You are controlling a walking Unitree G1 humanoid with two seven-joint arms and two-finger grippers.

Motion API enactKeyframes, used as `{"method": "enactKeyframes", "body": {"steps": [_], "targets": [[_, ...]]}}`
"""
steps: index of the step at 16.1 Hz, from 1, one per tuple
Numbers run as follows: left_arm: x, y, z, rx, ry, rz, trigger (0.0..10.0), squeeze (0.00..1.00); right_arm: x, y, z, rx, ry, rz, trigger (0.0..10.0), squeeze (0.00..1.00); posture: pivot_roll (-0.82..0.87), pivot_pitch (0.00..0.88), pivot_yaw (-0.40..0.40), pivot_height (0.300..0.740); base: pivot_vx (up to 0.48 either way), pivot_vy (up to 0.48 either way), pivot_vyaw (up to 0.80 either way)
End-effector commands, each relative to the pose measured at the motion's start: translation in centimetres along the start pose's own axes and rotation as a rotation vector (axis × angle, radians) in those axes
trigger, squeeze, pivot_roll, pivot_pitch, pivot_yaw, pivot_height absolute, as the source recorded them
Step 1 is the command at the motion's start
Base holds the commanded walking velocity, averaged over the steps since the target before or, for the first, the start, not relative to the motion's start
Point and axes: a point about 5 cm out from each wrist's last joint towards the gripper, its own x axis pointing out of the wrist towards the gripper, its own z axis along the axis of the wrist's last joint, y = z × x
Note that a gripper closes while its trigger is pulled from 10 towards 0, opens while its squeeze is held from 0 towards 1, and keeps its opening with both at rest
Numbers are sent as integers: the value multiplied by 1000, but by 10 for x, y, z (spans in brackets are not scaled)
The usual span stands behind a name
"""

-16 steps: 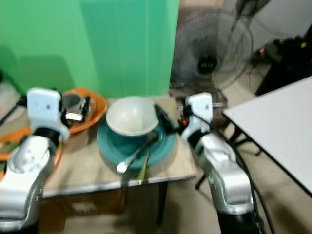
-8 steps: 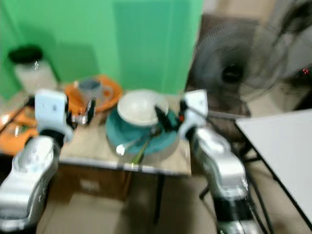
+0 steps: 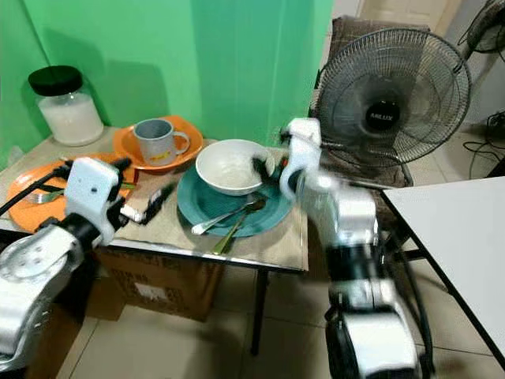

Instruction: Setting the table

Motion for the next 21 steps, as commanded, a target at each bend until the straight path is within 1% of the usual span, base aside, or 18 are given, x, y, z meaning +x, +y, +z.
{"method": "enactKeyframes", "body": {"steps": [1, 2, 3, 4, 5, 6, 7, 8, 9, 10, 11, 12, 15, 17, 21], "targets": [[-3, -6, 9, 1, -50, -92, 10000, 0, 2, -5, 2, 57, 29, -19, 10000, 1000, -49, 0, -39, 740, 0, 0, 0], [-5, -9, 10, -2, -56, -154, 10000, 0, 5, -3, 3, 96, 62, -13, 10000, 729, -50, 0, -34, 740, 0, 0, 0], [-5, -11, 11, -2, -59, -195, 10000, 0, 8, 0, 3, 131, 76, -3, 10000, 0, -52, 0, -31, 740, 0, 0, 0], [-5, -12, 11, -1, -61, -214, 10000, 0, 12, 3, 1, 167, 93, 11, 10000, 0, -53, 0, -28, 740, 0, 0, 0], [-5, -12, 11, 2, -62, -220, 10000, 0, 14, 4, 0, 182, 103, 17, 10000, 0, -53, 0, -28, 740, 0, 0, 0], [-5, -11, 11, 6, -62, -229, 10000, 0, 19, 5, -4, 226, 128, 16, 10000, 0, -53, 0, -25, 740, 0, 0, 0], [-4, -11, 11, 7, -65, -234, 10000, 0, 24, 7, -9, 313, 158, 16, 10000, 0, -50, 0, -26, 740, 0, 0, 0], [-5, -11, 11, 8, -65, -241, 10000, 0, 26, 7, -11, 335, 180, 9, 10000, 0, -49, 0, -27, 740, 0, 0, 0], [-6, -11, 10, 10, -63, -246, 10000, 0, 28, 9, -12, 349, 200, 8, 9529, 0, -46, 0, -29, 740, 0, 0, 0], [-7, -12, 10, 11, -59, -251, 10000, 0, 29, 10, -13, 384, 222, 1, 4941, 0, -45, 0, -30, 740, 0, 0, 0], [-7, -12, 9, 13, -54, -252, 10000, 0, 30, 11, -14, 426, 236, 4, 2353, 0, -42, 0, -31, 740, 0, 0, 0], [-8, -12, 8, 13, -51, -252, 10000, 0, 31, 12, -15, 451, 238, 10, 0, 0, -40, 0, -32, 740, 0, 0, 0], [-8, -12, 6, 24, -42, -248, 10000, 0, 34, 12, -14, 487, 234, 11, 0, 0, -39, 0, -36, 740, 0, 0, 0], [-8, -13, 6, 25, -41, -249, 10000, 0, 37, 15, -16, 528, 236, 16, 0, 0, -39, 0, -36, 740, 0, 0, 0], [-9, -15, 5, 28, -38, -254, 10000, 0, 40, 20, -16, 546, 234, 18, 0, 0, -35, 0, -38, 740, 0, 0, 0]]}}
